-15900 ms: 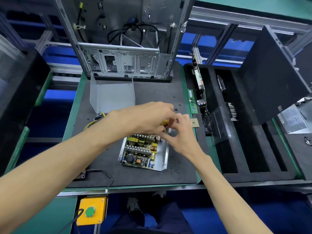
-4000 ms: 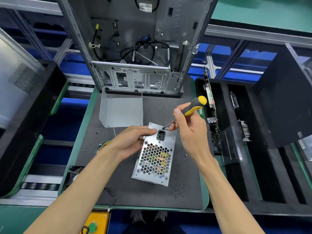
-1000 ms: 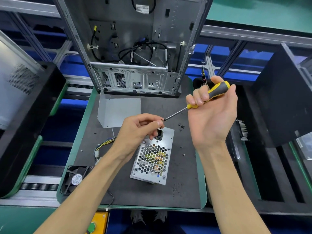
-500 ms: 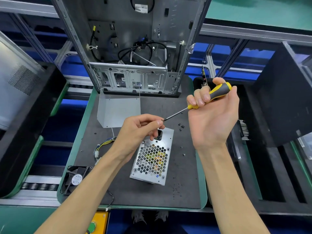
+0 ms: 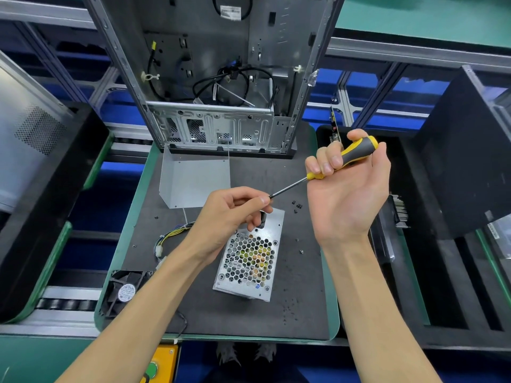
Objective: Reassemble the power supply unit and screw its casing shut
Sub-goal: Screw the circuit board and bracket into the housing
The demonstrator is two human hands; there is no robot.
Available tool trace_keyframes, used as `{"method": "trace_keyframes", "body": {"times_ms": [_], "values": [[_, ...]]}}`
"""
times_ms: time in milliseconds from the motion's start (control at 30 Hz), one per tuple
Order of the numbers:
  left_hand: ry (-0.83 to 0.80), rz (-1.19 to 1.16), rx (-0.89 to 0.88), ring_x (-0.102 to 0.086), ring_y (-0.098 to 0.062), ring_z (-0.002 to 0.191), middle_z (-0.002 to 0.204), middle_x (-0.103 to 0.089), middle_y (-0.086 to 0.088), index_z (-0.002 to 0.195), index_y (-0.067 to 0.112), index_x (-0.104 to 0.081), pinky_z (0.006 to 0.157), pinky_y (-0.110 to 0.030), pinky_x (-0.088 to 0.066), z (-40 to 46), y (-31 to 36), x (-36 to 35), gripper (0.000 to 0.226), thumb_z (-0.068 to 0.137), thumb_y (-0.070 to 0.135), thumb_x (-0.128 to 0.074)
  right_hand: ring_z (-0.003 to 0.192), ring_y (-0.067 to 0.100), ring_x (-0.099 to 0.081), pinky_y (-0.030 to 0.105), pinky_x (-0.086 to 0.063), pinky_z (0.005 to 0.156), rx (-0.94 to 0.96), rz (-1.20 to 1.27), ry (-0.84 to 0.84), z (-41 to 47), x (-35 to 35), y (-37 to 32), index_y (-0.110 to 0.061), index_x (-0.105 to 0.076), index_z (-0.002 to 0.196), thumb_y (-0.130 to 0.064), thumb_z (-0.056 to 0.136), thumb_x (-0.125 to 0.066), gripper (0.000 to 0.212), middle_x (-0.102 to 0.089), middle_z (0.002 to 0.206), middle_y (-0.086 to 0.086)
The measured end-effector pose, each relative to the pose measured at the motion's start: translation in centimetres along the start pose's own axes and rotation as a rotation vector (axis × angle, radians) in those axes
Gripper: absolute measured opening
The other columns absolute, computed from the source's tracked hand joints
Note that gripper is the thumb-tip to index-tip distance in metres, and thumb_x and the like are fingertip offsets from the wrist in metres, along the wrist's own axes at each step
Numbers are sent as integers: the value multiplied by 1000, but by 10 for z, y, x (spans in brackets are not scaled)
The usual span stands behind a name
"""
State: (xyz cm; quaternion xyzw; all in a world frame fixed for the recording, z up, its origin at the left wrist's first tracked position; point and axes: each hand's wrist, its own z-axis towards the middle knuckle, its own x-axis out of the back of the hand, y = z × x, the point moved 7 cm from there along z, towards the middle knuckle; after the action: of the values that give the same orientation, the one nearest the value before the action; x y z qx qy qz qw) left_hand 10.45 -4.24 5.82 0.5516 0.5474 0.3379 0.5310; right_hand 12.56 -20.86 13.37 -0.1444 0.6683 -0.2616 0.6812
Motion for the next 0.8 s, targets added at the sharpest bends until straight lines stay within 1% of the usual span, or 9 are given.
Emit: {"method": "trace_keyframes", "body": {"times_ms": [133, 200, 300, 367, 400, 467, 567, 633, 800], "values": [[-7, 33, -23, -55, -11, 59, 78, -73, -5, 92, 9, -78, 56, -18, -47, 2, 3, 1, 9, 93, 11, -69, 61, 16, -31, 29, -28, 62, 1, 13, -1, 1, 0, 0, -12, -53, 95, -34, 110, -26, 38, -36, 67, 2], [8, 93, -36, -55, -10, 59, 77, -73, 0, 94, 14, -79, 55, -18, -47, 2, 7, 3, 13, 92, 24, -72, 61, 16, -31, 29, -28, 62, 5, 17, -2, 1, 0, -1, -12, -53, 96, -34, 110, -27, 37, -36, 67, 3], [213, 244, -98, -54, -2, 61, 81, -71, 9, 95, 28, -78, 59, -14, -45, 2, 12, 26, 26, 84, 51, -71, 61, 17, -31, 29, -29, 62, 14, 19, 4, 3, 2, -4, -11, -53, 97, -35, 110, -27, 38, -35, 67, 3], [394, 391, -74, -52, 5, 64, 89, -66, 11, 98, 31, -73, 61, -8, -42, 0, 7, 47, 27, 86, 55, -70, 61, 16, -31, 29, -31, 61, 21, 16, 10, 5, 6, -7, -11, -54, 96, -35, 110, -26, 39, -36, 67, 3], [417, 433, -1, -54, 8, 68, 95, -65, 11, 103, 31, -70, 61, -6, -42, -1, 0, 53, 29, 87, 55, -69, 61, 16, -31, 29, -31, 61, 24, 12, 15, 5, 7, -8, -11, -55, 96, -35, 110, -26, 40, -36, 67, 3], [303, 374, 203, -62, 7, 80, 108, -68, 8, 113, 30, -67, 68, -12, -48, -2, -23, 53, 35, 88, 54, -68, 62, 16, -30, 29, -30, 61, 29, 1, 29, 6, 11, -8, -11, -54, 96, -35, 110, -27, 39, -35, 67, 3], [47, 103, 399, -71, -15, 95, 115, -75, -7, 119, 19, -71, 91, -34, -54, -6, -51, 34, 33, 96, 42, -63, 62, 17, -30, 29, -30, 62, 25, -15, 49, 6, 16, -5, -12, -54, 96, -35, 109, -28, 37, -34, 68, 3], [-38, -36, 440, -70, -25, 109, 118, -75, -12, 119, 12, -73, 102, -40, -52, -7, -58, 24, 31, 100, 33, -60, 61, 17, -30, 29, -31, 61, 17, -18, 55, 6, 19, -3, -12, -54, 96, -35, 109, -29, 36, -34, 68, 3], [-75, -99, 437, -65, -36, 120, 119, -73, -18, 114, 7, -76, 105, -45, -52, -4, -61, 25, 28, 97, 25, -63, 61, 17, -30, 29, -31, 61, 5, -31, 58, 6, 23, 0, -12, -55, 95, -35, 109, -30, 36, -34, 68, 3]]}}
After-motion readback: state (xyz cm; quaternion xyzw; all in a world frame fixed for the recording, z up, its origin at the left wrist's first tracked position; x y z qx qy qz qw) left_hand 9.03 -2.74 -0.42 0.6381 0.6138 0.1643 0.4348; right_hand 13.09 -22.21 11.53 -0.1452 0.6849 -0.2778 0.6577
